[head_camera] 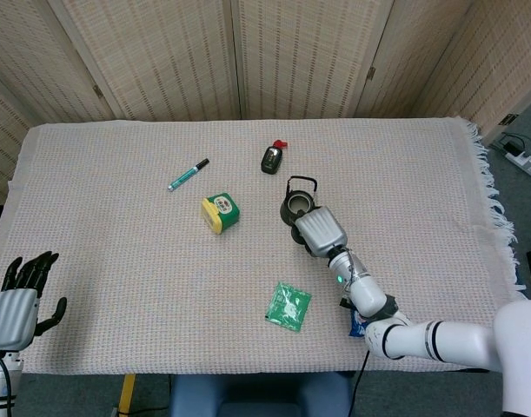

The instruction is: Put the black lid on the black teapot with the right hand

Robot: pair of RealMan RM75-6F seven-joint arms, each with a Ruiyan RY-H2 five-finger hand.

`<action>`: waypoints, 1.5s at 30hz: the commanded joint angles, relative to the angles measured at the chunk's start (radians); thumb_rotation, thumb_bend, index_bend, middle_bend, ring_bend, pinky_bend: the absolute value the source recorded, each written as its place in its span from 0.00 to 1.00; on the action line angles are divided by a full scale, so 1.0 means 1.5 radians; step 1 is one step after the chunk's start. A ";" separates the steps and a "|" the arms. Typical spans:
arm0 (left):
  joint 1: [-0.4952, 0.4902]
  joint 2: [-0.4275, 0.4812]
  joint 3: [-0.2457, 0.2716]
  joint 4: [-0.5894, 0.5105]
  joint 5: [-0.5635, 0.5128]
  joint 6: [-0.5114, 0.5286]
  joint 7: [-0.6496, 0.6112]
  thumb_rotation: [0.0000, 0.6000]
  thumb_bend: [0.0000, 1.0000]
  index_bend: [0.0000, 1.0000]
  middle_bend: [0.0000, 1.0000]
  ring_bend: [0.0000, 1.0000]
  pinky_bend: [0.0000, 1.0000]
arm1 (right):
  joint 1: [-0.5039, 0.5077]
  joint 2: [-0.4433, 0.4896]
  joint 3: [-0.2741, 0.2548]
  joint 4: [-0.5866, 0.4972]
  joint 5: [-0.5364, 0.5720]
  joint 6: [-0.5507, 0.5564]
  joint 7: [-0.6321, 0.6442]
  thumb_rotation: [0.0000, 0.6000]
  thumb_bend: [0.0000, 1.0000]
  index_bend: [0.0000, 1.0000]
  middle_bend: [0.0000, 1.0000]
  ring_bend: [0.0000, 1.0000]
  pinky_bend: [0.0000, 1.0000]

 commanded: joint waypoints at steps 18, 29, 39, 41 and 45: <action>0.004 0.002 0.002 -0.005 -0.004 0.001 0.006 1.00 0.40 0.07 0.05 0.09 0.01 | 0.077 -0.069 0.030 0.183 0.128 -0.072 -0.022 1.00 0.36 0.39 0.41 0.91 0.72; 0.005 0.001 0.002 0.000 -0.008 0.000 0.003 1.00 0.40 0.07 0.05 0.09 0.01 | 0.096 -0.097 0.032 0.233 0.152 -0.078 -0.028 1.00 0.36 0.32 0.34 0.89 0.72; 0.004 -0.002 0.001 0.001 -0.008 -0.002 0.004 1.00 0.40 0.07 0.05 0.09 0.01 | 0.101 -0.106 0.032 0.251 0.155 -0.079 -0.027 1.00 0.36 0.26 0.27 0.87 0.72; 0.004 -0.002 0.001 0.002 -0.008 -0.002 0.004 1.00 0.40 0.07 0.05 0.09 0.01 | 0.102 -0.107 0.032 0.252 0.154 -0.081 -0.027 1.00 0.36 0.25 0.26 0.87 0.72; 0.005 -0.001 0.001 0.001 -0.008 -0.002 0.004 1.00 0.40 0.07 0.05 0.09 0.01 | 0.101 -0.108 0.029 0.251 0.152 -0.083 -0.025 1.00 0.36 0.25 0.26 0.87 0.72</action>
